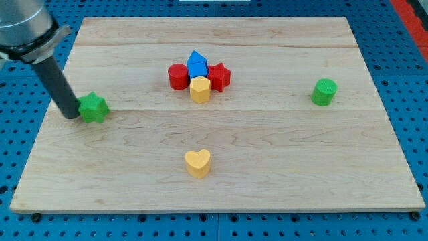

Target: Move the yellow heart into the red star

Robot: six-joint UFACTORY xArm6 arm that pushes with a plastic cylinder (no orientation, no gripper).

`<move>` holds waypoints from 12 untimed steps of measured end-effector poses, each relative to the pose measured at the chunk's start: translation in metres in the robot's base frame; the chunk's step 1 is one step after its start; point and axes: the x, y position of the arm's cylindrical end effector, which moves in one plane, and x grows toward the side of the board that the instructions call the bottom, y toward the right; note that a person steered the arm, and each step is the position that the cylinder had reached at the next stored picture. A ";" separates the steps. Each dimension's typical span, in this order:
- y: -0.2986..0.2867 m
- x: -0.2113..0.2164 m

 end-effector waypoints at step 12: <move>0.240 0.111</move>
